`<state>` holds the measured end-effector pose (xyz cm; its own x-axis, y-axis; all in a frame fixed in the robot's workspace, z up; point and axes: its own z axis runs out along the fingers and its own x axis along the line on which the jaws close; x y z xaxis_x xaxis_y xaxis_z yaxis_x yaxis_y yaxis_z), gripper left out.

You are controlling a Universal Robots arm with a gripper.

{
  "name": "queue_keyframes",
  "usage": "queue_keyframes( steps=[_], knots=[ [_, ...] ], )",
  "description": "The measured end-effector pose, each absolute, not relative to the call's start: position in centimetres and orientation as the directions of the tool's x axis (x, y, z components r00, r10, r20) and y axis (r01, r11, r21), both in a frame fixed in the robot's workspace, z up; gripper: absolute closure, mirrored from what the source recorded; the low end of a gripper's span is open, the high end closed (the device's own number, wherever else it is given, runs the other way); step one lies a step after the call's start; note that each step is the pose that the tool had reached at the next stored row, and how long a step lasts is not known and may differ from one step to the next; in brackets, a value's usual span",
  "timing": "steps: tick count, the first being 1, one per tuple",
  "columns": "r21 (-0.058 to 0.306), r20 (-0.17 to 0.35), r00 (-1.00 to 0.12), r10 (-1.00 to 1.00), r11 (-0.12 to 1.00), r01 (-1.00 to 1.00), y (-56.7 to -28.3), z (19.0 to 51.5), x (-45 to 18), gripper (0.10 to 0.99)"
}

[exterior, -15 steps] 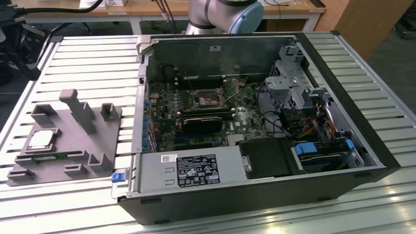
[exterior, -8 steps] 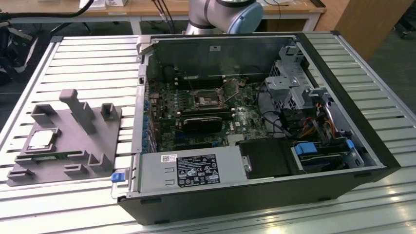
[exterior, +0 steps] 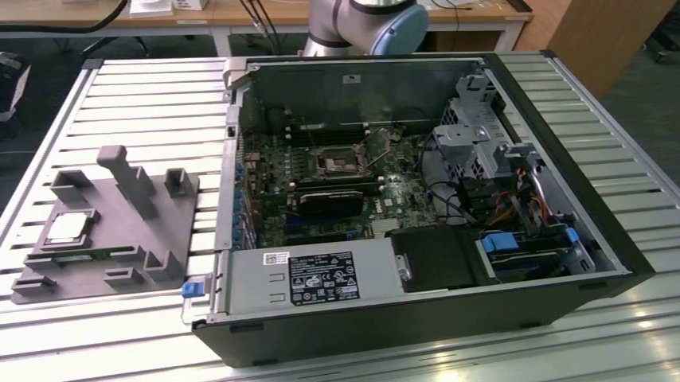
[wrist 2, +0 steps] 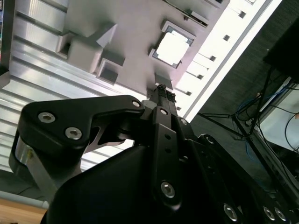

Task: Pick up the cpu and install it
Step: 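Reach for the cpu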

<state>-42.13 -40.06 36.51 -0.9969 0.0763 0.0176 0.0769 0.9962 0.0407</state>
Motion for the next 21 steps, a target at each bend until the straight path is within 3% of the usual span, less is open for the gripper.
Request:
queue_keyframes(
  steps=[21],
  knots=[
    [0.041, 0.019, -0.997, 0.076, 0.996, 0.077, -40.1, 35.8, -46.8, 0.98]
  ],
)
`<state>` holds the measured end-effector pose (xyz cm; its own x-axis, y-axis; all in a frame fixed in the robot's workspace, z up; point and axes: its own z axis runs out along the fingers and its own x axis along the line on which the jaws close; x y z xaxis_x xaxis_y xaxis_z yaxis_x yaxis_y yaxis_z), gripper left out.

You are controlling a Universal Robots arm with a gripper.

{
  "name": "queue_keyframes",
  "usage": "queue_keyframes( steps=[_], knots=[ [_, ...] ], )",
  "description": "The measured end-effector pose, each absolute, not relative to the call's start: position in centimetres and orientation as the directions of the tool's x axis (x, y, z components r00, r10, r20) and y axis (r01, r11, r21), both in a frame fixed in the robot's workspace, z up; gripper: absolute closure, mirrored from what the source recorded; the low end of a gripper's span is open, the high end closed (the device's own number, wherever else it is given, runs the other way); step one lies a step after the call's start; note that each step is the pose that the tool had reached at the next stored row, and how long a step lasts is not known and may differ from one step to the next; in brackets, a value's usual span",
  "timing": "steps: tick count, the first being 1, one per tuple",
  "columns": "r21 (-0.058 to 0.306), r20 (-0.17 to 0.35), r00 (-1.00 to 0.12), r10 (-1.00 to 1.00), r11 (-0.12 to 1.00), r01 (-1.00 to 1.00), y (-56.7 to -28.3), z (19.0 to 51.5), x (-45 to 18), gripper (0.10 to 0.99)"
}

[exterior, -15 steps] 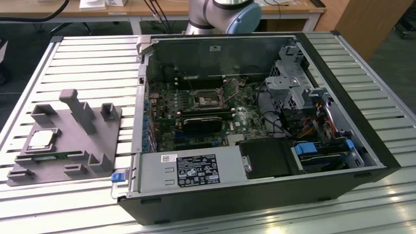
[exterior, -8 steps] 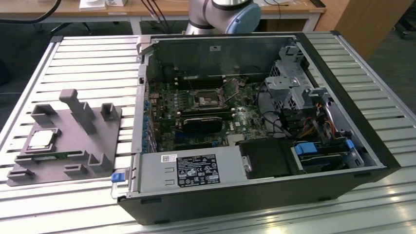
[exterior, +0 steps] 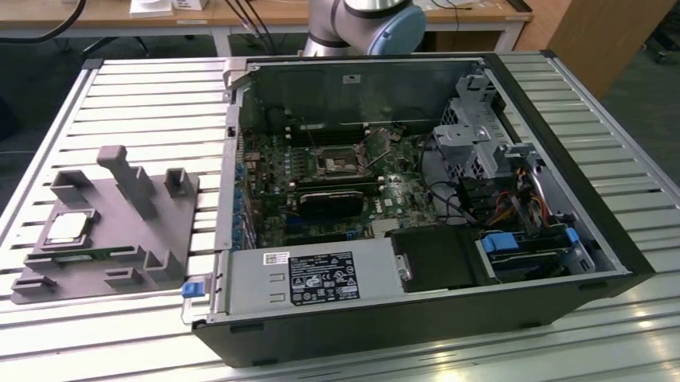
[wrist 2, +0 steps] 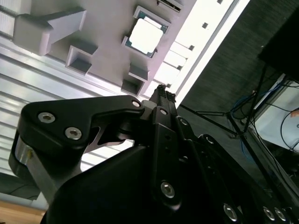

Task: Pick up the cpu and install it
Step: 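Reach for the cpu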

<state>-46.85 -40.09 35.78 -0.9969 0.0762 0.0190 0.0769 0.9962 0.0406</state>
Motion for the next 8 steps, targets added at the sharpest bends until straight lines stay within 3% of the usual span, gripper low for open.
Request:
queue_keyframes(
  steps=[8],
  knots=[
    [0.039, 0.026, -0.997, 0.076, 0.996, 0.077, -40.1, 35.0, -48.2, 0.98]
  ],
)
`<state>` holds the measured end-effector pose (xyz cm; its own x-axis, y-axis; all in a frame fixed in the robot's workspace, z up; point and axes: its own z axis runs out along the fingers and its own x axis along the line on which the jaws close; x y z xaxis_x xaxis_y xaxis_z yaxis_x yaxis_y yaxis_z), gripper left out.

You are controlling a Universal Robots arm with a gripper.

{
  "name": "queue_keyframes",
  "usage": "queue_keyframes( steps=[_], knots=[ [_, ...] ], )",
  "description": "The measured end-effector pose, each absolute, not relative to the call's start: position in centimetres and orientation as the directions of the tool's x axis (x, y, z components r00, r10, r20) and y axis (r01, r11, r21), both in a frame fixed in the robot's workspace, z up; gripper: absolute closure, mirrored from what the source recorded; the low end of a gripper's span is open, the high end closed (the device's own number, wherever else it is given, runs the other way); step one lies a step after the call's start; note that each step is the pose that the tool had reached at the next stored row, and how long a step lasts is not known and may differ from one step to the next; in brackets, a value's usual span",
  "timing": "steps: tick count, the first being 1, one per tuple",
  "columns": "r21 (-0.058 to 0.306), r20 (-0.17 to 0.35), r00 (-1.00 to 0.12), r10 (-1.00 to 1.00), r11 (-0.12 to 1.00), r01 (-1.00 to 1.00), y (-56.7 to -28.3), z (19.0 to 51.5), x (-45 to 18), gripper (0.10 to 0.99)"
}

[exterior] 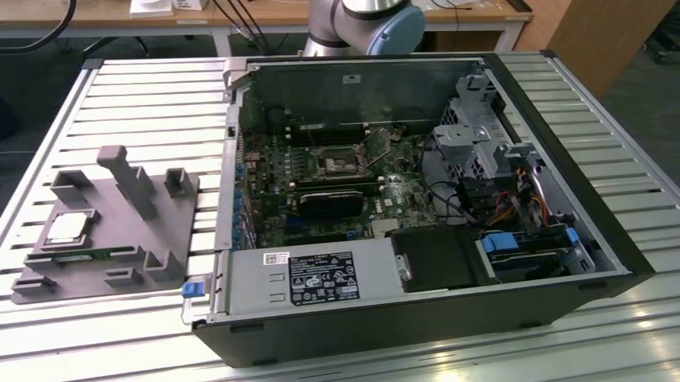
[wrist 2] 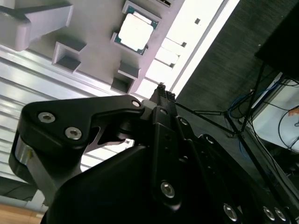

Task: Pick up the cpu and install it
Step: 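Reach for the cpu, then pick up the cpu and move it towards the insertion slot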

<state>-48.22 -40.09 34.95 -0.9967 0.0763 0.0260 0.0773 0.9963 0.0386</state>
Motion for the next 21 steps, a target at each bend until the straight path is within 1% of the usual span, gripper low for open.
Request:
queue_keyframes(
  steps=[8, 16, 21],
  knots=[
    [0.038, 0.026, -0.997, 0.076, 0.996, 0.077, -40.1, 34.9, -48.2, 0.98],
    [0.038, 0.027, -0.997, 0.066, 0.997, 0.067, -40.1, 34.6, -45.9, 0.98],
    [0.038, 0.026, -0.998, 0.064, 0.997, 0.065, -40.1, 34.3, -45.9, 0.98]
  ],
)
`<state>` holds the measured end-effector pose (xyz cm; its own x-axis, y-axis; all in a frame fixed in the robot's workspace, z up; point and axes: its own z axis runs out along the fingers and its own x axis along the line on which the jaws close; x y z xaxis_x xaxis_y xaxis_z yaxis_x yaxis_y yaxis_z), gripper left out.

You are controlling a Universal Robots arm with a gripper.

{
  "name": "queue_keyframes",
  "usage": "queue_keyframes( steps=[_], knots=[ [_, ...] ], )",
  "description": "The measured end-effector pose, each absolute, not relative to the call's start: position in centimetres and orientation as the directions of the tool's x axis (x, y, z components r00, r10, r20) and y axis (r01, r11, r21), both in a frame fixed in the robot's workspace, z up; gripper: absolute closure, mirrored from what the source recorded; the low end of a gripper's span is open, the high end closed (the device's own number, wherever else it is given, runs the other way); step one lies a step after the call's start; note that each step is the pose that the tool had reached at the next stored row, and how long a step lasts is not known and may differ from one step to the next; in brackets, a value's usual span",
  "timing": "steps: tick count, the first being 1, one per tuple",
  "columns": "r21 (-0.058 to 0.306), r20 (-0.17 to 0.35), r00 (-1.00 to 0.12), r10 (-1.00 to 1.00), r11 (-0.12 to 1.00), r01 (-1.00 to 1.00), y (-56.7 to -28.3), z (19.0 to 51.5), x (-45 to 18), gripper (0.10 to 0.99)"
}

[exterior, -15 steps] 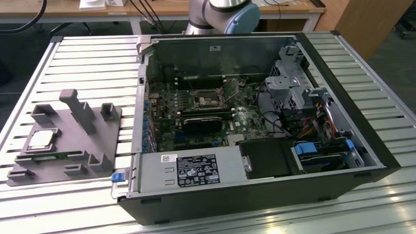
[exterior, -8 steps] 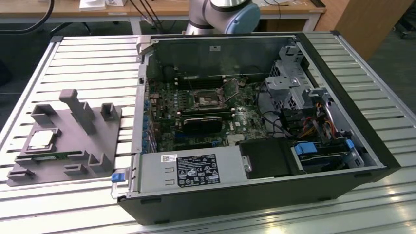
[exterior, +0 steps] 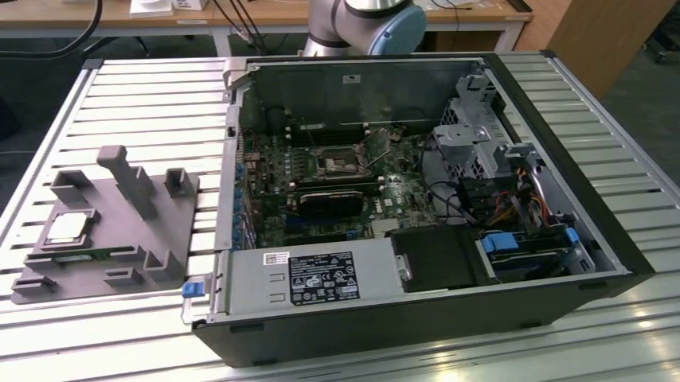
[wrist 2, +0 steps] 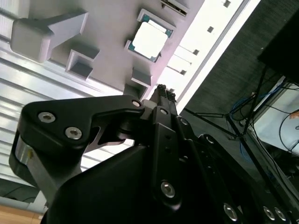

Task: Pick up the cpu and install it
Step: 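Pick up the cpu and move it towards the insertion slot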

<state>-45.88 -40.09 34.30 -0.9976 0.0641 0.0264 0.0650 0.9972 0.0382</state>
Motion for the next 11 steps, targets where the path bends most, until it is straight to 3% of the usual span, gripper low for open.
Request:
queue_keyframes(
  steps=[11],
  knots=[
    [0.039, 0.009, -0.998, 0.063, 0.997, 0.063, -40.39, 33.63, -45.92, 0.98]
  ],
)
